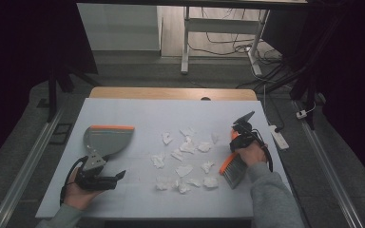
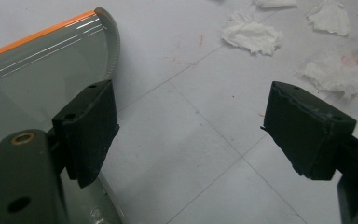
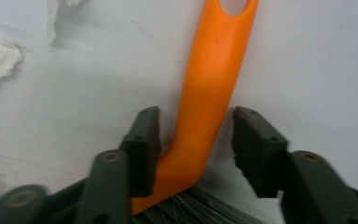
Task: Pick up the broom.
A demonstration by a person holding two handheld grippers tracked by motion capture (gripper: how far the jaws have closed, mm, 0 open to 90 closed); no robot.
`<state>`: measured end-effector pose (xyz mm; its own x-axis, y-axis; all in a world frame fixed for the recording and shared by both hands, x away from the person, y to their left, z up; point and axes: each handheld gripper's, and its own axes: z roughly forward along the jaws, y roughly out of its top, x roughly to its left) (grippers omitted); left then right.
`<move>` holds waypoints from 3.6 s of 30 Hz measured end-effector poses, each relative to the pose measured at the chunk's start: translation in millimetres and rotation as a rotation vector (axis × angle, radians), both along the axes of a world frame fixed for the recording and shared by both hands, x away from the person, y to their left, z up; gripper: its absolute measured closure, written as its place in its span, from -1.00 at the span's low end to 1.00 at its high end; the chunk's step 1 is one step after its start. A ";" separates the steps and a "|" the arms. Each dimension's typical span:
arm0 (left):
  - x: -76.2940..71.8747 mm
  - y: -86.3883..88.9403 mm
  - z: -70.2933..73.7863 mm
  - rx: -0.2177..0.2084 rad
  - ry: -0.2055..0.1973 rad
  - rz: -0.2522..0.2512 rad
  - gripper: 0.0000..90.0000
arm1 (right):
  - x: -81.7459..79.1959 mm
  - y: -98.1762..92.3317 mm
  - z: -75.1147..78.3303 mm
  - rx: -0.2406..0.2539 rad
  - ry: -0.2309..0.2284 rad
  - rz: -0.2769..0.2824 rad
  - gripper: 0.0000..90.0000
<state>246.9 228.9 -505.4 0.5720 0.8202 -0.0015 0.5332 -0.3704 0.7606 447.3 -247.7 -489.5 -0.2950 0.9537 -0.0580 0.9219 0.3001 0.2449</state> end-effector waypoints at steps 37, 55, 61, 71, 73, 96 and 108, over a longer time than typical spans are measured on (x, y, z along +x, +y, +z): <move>3.2 0.9 -2.0 -0.004 0.004 0.016 -0.59 | -54.5 -65.1 53.2 0.462 -0.322 0.170 0.56; 6.1 -3.8 -2.9 0.003 0.005 0.013 -0.58 | -71.1 -68.0 75.0 0.626 -0.659 0.185 0.56; 7.5 -6.8 -2.3 0.005 0.004 0.012 -0.58 | -72.8 -62.5 82.7 0.669 -0.710 0.181 0.56; 8.6 -28.9 16.0 -0.041 -0.045 -0.043 -0.57 | -77.7 -43.9 78.7 0.761 -0.742 0.207 0.56; 10.3 -36.2 18.5 -0.040 -0.052 -0.056 -0.56 | -77.4 -39.4 76.9 0.782 -0.737 0.211 0.56; 34.1 -128.5 33.7 -0.072 -0.108 -0.205 -0.48 | -81.7 6.8 52.4 0.904 -0.699 0.233 0.56; 46.2 -166.2 22.5 -0.095 -0.091 -0.261 -0.39 | -87.4 27.1 47.0 0.912 -0.699 0.223 0.56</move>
